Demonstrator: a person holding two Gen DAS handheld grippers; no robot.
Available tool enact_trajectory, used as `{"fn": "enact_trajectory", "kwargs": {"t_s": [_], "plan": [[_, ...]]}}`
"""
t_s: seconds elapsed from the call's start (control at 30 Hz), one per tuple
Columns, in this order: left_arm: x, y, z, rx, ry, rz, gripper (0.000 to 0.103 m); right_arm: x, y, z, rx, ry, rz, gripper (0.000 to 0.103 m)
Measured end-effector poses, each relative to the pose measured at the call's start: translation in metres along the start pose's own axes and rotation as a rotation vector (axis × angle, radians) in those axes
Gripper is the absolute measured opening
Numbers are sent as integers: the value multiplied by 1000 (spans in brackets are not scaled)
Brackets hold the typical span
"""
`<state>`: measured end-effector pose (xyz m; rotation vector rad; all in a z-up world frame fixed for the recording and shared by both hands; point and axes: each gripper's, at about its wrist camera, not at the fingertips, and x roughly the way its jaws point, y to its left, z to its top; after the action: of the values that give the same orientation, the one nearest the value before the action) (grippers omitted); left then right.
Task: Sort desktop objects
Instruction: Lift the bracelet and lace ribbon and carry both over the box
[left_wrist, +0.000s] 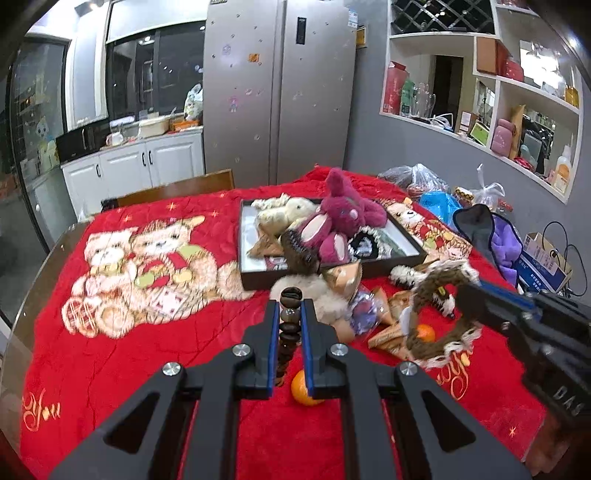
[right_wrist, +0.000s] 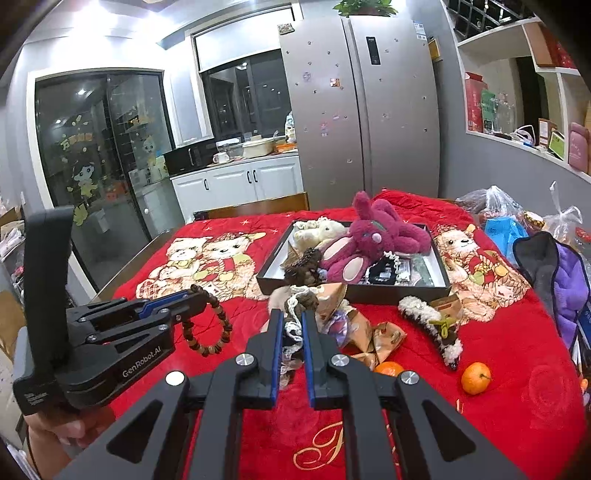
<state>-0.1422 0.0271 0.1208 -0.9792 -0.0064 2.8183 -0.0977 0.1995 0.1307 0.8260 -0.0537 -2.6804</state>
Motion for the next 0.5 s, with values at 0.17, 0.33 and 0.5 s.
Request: {"fn": "enact_trajectory", "kwargs": {"t_s": [0.17, 0.33, 0.5], "plan": [[4, -11, 22, 18, -28, -2, 12, 3, -6, 17, -4, -16, -15, 10], [23, -20, 45, 23, -26, -14, 12, 9, -17, 41, -3, -40, -32, 10], [51, -23, 69, 21, -21, -24, 12, 27, -36, 61, 12, -33, -54, 10]]}}
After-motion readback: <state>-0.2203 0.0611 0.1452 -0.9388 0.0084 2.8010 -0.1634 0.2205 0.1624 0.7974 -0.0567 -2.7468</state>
